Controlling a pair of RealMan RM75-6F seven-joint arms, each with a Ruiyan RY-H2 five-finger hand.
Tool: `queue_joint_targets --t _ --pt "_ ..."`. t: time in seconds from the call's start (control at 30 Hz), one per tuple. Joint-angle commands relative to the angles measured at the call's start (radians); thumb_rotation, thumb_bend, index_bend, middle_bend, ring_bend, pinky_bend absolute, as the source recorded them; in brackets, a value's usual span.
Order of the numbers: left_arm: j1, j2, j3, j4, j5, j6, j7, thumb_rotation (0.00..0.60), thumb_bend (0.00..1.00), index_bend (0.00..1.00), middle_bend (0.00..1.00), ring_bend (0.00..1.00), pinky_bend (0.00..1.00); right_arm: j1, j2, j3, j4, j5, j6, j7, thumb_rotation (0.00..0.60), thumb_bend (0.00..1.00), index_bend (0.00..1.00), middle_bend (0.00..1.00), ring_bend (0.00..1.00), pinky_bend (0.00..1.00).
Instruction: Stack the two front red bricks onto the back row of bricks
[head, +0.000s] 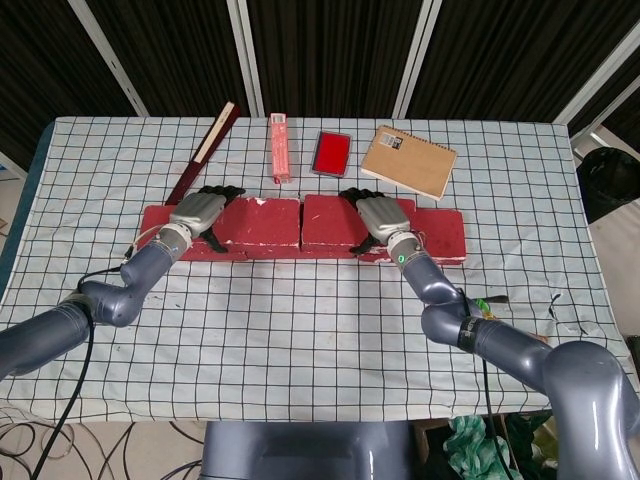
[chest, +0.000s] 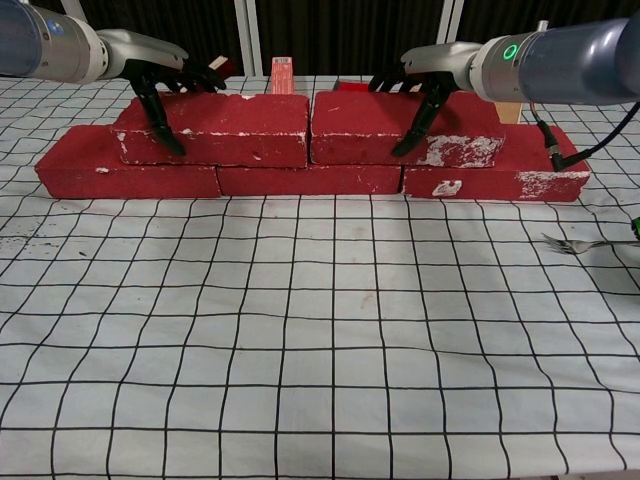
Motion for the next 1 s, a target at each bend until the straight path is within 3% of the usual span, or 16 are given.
queue_joint_targets --t 0.03,1.0 --pt "0.000 0.001 -0.001 -0.005 -0.001 0.004 0.001 0.600 0.00 0.02 0.03 0.00 0.00 -0.001 0.002 0.001 -0.006 -0.007 0.000 0.004 0.600 0.08 0.07 0.04 0.07 0.11" --pt "0.000 0.014 0.013 -0.020 -0.044 0.015 0.018 0.600 0.00 0.02 0.03 0.00 0.00 -0.003 -0.012 0.010 0.000 -0.046 0.017 0.037 0.600 0.05 0.06 0.04 0.07 0.10"
